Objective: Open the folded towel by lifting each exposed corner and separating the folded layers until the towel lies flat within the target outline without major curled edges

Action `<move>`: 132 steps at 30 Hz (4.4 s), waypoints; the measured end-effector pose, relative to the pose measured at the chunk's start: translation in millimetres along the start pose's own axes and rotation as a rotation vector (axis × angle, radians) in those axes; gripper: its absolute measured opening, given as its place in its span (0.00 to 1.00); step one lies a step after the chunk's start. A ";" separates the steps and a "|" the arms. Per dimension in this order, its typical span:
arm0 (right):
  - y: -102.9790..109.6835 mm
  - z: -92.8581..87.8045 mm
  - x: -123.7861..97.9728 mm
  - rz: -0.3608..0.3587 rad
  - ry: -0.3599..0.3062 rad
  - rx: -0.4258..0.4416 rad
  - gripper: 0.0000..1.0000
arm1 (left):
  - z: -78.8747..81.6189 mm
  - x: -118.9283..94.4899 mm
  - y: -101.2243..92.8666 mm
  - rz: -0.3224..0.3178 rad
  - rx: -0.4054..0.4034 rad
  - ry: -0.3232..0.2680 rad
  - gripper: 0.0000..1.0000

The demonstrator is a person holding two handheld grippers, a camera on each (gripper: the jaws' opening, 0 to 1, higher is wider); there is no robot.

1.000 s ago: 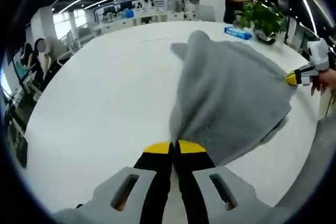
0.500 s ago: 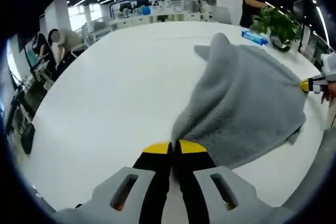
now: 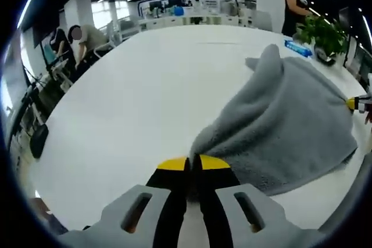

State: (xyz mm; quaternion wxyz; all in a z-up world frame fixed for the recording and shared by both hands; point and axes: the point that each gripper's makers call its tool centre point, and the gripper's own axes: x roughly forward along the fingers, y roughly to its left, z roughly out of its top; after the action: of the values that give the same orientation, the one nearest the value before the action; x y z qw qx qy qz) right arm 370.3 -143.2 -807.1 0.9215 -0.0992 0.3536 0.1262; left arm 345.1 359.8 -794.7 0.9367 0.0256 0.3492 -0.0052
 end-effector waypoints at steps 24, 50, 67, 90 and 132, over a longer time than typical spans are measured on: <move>-53.2 -36.9 -33.1 -0.117 -0.018 0.098 0.00 | -4.9 -2.8 23.3 0.076 -0.044 0.009 0.06; -51.6 -81.2 -82.7 -0.191 -0.042 0.170 0.01 | -11.1 -10.8 29.5 0.132 -0.077 0.030 0.13; -46.1 -20.9 -70.9 -0.096 -0.139 0.256 0.24 | 52.9 -9.5 0.2 0.058 -0.019 -0.155 0.12; 1.0 16.0 20.4 0.081 0.017 0.020 0.34 | 85.4 75.4 -91.5 -0.213 0.167 -0.061 0.22; -10.6 19.1 21.5 -0.056 -0.091 0.047 0.06 | 60.2 62.3 -8.8 0.055 0.184 -0.034 0.07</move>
State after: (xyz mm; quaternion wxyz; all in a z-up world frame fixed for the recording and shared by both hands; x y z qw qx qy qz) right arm 400.9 -144.6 -806.7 0.9420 -0.0818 0.3111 0.0963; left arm 431.3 348.4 -790.4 0.9360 0.1210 0.3304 -0.0118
